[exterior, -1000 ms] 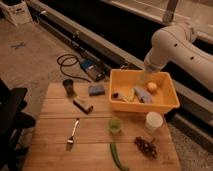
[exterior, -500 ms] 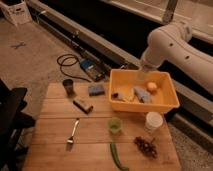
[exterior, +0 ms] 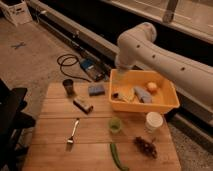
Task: Place sponge in tray
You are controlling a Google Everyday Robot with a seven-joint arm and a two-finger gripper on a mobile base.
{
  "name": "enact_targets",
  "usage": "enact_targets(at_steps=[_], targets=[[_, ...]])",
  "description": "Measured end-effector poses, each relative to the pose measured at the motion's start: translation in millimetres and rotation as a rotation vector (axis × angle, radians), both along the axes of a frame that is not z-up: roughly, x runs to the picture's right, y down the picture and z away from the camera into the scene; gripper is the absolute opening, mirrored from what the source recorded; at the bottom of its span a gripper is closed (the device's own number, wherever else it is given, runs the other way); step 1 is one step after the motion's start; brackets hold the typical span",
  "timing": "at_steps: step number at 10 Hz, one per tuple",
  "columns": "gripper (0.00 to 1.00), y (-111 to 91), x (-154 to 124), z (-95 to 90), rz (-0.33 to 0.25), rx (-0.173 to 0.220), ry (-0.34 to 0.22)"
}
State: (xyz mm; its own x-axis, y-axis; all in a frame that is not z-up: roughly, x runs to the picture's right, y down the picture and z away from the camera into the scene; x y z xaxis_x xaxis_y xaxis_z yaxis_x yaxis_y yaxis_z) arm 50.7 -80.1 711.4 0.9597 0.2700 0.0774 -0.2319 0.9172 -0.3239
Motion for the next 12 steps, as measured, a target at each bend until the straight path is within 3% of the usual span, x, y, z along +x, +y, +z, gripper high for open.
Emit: enact_targets(at_steps=[2,4,5,12], targets=[[0.73,6,-47,16.9,-0.072,-0.022,-0.047],[0.73,24,-92,48.0,-0.13,-0.062,-0.07],[0.73,32,-99,57.5,-0.136,-0.079,-0.068],[0.73,33,-98,65.9,-0.119,-0.084,-0.079]])
